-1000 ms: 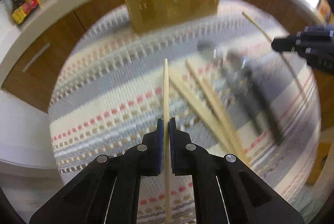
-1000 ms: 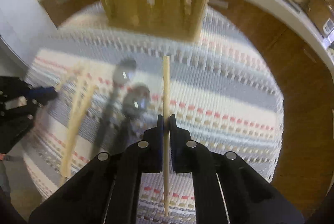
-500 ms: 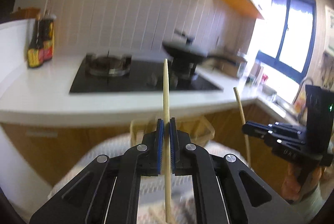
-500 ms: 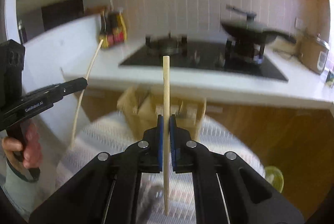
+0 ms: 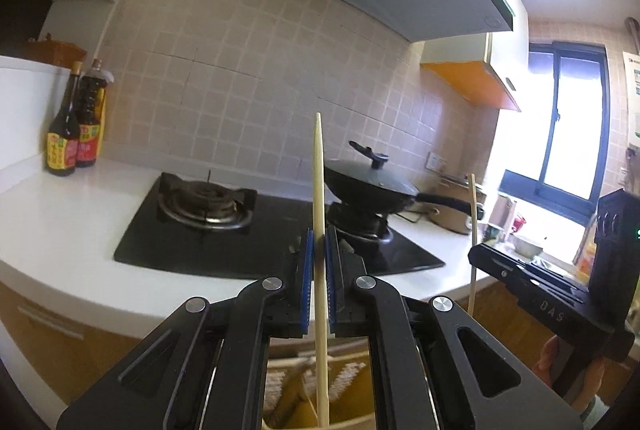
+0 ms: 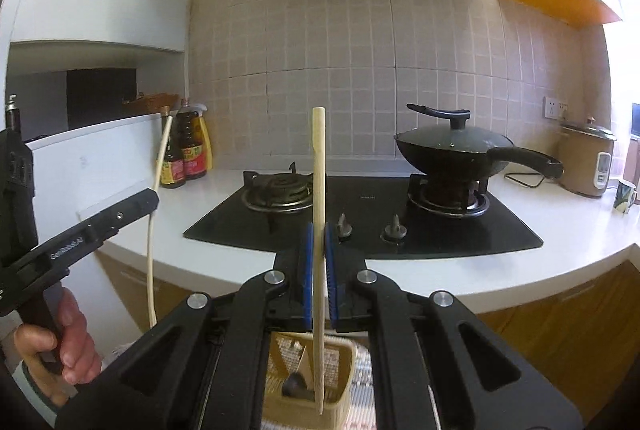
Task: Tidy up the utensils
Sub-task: 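Open both tools to drop the chopsticks into the yellow basket, then move both open tools back over the remaining utensils on the table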
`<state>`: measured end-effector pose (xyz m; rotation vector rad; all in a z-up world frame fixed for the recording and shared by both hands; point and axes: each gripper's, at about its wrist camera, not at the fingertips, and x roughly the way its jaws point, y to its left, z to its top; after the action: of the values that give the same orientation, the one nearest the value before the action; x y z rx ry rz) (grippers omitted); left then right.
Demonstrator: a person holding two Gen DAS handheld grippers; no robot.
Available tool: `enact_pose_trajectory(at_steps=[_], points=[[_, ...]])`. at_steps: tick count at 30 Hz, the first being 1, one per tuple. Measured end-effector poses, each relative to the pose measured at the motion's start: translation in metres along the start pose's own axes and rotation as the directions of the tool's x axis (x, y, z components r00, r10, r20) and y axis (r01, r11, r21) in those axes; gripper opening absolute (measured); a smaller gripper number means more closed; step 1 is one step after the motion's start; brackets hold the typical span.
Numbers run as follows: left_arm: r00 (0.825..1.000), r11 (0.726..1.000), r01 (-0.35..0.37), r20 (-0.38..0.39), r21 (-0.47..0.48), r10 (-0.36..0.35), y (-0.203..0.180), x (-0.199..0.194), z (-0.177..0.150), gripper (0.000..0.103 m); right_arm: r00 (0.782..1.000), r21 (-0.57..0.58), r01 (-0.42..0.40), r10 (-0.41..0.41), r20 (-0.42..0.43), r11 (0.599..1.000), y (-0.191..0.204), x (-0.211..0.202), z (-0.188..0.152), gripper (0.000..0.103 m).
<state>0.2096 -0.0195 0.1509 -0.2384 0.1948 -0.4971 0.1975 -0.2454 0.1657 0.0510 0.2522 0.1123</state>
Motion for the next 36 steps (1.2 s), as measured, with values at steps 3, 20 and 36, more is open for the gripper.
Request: enact_pose_trajectory(at_steps=[3, 20, 36], points=[[0.999, 0.999, -0.033, 0.021, 0.012, 0.033, 0.005, 0.01, -0.008, 0.004, 1.0, 0.009, -0.017, 0.017, 0.006, 1.0, -0.002, 0.015, -0.006, 0.004], [0.997, 0.996, -0.07, 0.035, 0.048, 0.068, 0.017, 0.019, -0.048, 0.028, 1.0, 0.005, -0.009, 0.009, 0.024, 1.0, -0.005, 0.024, -0.053, 0.005], [0.998, 0.999, 0.02, -0.053, -0.026, -0.021, 0.019, -0.08, -0.049, 0.071, 0.978, 0.16, -0.131, 0.154, -0.14, 0.978, -0.006, -0.073, -0.077, 0.022]])
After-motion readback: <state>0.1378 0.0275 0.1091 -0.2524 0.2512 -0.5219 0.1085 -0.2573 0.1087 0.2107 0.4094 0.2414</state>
